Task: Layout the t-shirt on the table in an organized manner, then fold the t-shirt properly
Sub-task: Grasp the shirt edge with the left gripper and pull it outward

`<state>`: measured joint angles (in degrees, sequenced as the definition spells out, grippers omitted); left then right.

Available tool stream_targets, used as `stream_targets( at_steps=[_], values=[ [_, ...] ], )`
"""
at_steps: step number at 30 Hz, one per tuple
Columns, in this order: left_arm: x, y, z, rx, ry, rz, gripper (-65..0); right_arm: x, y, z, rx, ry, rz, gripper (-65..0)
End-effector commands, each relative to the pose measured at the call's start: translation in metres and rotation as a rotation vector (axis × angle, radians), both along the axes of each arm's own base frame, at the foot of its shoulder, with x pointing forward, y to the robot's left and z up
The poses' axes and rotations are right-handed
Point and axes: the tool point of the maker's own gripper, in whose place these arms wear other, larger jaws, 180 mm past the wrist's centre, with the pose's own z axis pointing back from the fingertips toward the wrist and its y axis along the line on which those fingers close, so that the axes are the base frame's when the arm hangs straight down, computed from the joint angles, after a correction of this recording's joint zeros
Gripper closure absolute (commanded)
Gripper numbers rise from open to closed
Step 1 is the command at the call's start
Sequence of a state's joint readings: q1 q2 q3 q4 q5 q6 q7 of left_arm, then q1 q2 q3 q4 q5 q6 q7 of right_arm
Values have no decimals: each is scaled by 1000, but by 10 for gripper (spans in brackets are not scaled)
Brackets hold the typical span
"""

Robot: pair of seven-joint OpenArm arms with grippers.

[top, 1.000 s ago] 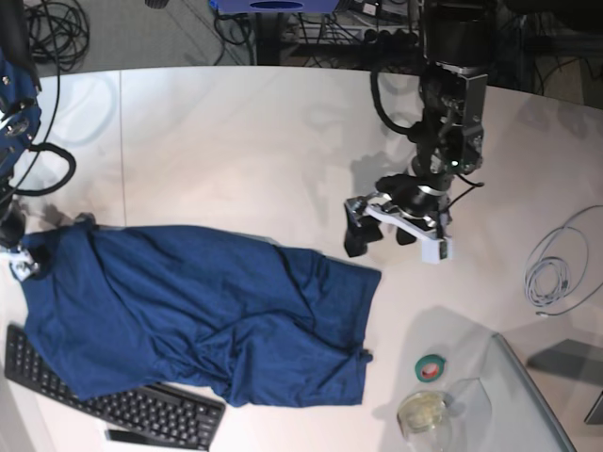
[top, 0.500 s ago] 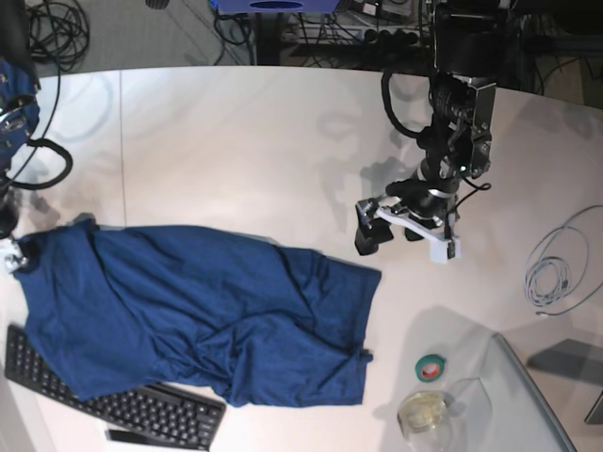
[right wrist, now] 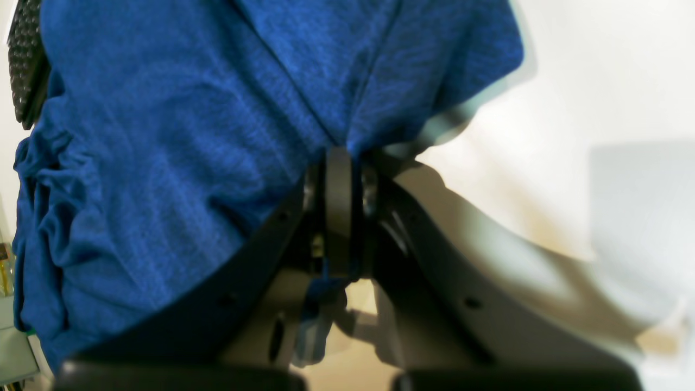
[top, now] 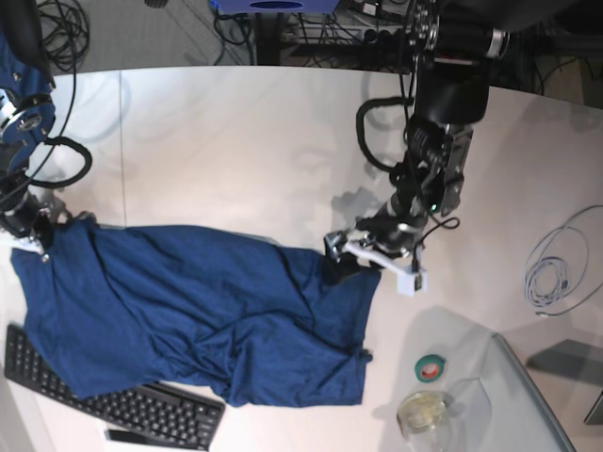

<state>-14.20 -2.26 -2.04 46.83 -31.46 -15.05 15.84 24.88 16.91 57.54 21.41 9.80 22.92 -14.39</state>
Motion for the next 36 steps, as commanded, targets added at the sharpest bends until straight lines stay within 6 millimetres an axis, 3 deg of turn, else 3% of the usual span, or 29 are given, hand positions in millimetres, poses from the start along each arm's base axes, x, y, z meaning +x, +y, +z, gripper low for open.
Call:
stream_targets(
  at_steps=[1,8,9,10,12,13,17,19,22,27,30,36],
  values=[
    [3,-2,-1,2,17,-4,-584,12,-16,17,-30,-43,-18,0],
    [26,-10,0,-15,41,-6,-563,10,-15,16,-20,-26,-5,0],
    [27,-15,1,-20,45,-14,-507,10,-15,16,-21,-26,-3,0],
    [29,-17,3,-23,43,-16,-403,10,-15,15,-20,-24,0,0],
    [30,-14,7,-22,28,-11,-107,11,-8,17,-5,-28,45,0],
    [29,-14,9,-20,27,-17,0,10,-3,17,8,-30,81,0],
    [15,10,15,36,29,-49,0,-1,-4,17,21,-18,153,0],
    [6,19,24,66,21,-78,0,-16,-6,10,19,17,171,0],
    [-9,33,43,91,14,-92,0,-41,-26,13,-51,81,196,0],
    [-35,61,75,133,22,-78,0,-83,-40,32,-212,164,278,0],
    [-55,75,78,154,49,-61,0,-106,-44,43,-282,220,303,0],
    [-90,79,61,164,108,-58,0,-133,-41,35,-288,281,321,0]
  ],
)
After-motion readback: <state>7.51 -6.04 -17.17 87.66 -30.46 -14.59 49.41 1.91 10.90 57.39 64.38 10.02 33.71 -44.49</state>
